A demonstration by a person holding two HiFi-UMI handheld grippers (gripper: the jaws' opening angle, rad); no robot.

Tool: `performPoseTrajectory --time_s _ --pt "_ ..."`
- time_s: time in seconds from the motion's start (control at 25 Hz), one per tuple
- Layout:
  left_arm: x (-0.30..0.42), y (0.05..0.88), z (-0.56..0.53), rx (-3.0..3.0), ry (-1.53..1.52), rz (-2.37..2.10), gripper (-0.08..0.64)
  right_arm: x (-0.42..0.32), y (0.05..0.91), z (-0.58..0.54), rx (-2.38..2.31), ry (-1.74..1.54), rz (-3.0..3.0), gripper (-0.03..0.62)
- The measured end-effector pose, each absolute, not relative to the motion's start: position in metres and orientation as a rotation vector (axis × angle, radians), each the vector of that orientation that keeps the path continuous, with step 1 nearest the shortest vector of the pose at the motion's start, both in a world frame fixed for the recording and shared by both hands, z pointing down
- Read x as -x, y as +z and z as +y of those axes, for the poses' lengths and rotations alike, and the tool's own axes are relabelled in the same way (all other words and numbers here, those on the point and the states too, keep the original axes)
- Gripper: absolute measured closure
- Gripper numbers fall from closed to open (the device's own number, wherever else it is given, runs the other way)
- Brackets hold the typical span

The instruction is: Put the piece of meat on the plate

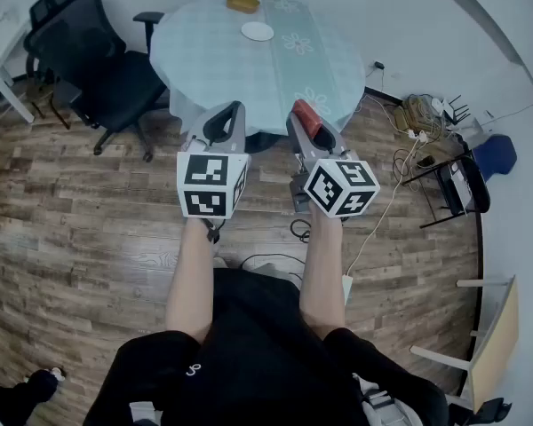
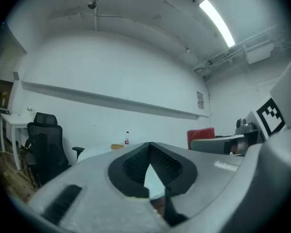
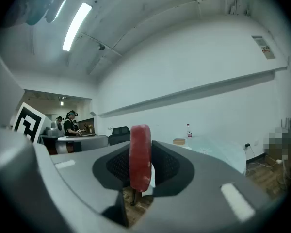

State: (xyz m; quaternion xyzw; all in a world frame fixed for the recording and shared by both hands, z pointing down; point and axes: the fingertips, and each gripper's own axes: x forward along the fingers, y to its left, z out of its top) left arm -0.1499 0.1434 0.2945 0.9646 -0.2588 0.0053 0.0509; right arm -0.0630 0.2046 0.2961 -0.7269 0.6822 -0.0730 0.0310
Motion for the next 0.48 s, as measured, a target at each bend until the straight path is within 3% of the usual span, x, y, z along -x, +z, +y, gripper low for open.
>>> performPoseTrajectory --time_s 0.48 --pt "0.1453 0.3004 0.1352 -2.909 0.005 -0.754 0.563 0.0555 0.3025 0.2087 2.253 -0.277 2.067 0.489"
